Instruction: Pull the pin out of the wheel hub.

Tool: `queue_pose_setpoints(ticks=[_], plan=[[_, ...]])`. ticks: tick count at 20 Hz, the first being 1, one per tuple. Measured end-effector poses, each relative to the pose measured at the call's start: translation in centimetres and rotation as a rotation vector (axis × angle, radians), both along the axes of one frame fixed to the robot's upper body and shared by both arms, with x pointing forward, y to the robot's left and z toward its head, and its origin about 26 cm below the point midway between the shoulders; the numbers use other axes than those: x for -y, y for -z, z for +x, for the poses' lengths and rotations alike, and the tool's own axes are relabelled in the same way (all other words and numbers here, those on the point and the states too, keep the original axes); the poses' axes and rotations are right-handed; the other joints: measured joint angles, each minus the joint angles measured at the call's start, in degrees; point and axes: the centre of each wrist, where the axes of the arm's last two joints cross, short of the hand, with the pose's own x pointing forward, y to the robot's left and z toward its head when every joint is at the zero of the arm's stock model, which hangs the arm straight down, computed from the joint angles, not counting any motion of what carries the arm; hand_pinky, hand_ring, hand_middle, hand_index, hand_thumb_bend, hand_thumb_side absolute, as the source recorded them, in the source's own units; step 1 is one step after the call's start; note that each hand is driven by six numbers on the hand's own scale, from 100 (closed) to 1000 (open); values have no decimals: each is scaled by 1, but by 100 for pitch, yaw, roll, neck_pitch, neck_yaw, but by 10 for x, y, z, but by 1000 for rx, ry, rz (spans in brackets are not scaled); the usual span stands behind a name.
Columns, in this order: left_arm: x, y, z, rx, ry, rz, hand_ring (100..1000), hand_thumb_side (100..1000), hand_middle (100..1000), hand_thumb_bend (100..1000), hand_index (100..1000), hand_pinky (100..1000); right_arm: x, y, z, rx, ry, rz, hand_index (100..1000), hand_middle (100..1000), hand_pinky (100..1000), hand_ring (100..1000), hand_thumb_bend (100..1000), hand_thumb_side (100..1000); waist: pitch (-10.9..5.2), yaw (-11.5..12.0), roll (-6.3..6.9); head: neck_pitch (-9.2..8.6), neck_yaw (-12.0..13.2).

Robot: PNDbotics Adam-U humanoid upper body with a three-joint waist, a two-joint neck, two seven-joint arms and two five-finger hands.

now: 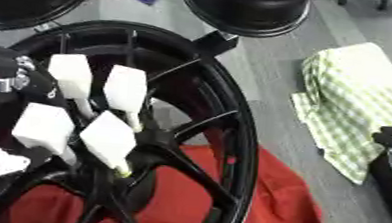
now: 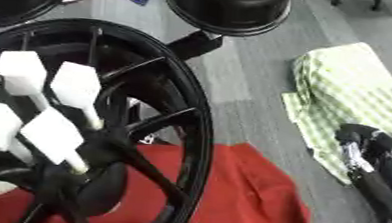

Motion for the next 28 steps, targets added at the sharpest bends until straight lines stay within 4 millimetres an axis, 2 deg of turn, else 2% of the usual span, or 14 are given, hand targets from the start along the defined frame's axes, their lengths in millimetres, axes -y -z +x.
queue_pose_setpoints(ticks=[12,28], plan=[[-2,-18,-3,79,38,-70,564,134,562,115,395,625,0,0,0,0,0,0,689,565,880,768,100,485,-1,18,-3,0,-27],[-13,-62,-14,171,93,-236,545,100,548,100,374,622,2,0,-1,3,8,0,689,564,880,768,100,481,-20,73,-4,0,-100]])
